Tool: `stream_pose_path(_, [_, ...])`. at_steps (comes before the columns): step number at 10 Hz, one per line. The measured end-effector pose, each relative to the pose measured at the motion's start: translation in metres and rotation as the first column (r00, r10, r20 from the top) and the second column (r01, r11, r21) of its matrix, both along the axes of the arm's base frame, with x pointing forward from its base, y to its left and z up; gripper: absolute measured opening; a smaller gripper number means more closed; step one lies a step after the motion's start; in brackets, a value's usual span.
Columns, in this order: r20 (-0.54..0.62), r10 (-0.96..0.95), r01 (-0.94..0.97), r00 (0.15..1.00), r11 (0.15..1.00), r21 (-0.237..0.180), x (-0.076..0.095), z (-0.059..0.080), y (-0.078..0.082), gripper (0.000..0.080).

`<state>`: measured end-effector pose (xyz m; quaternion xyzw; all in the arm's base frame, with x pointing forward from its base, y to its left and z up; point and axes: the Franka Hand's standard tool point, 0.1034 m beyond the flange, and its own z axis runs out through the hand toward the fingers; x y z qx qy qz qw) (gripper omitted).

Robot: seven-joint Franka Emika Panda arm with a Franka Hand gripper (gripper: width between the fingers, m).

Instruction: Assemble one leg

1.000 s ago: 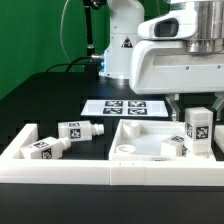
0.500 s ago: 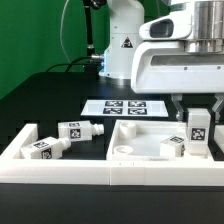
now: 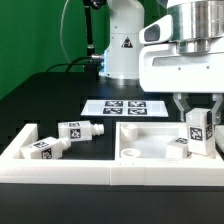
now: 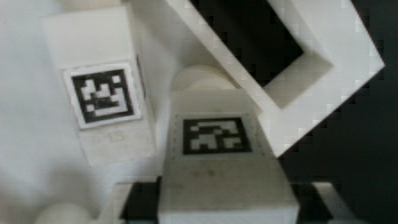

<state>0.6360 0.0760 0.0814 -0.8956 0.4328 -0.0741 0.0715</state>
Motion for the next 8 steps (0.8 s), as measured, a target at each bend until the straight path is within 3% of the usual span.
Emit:
stream_pose_path(4, [-0.023,-0.129,0.13,0.991,0.991,0.025,-0.0014,-0.0005,0.0032,0.0288])
stream_pose_path(5, [-0.02,-0.088,0.089,0.996,0.996,0.017,-0.0014,-0.0006,0.0033,0.0474])
stream_pose_path(6, [-0.019,-0.024,0.024,1.0,1.0,0.005,-0.0024,-0.0011,0.0052,0.0588])
stream_pose_path(7, [-0.017,0.068,-0.068,0.998,0.998,-0.01,-0.0035,-0.0017,0.0084,0.0588])
stream_pose_path(8, [-0.027,0.199,-0.201,0.98,0.979,-0.043,-0.0057,-0.0028,0.0101,0.0637])
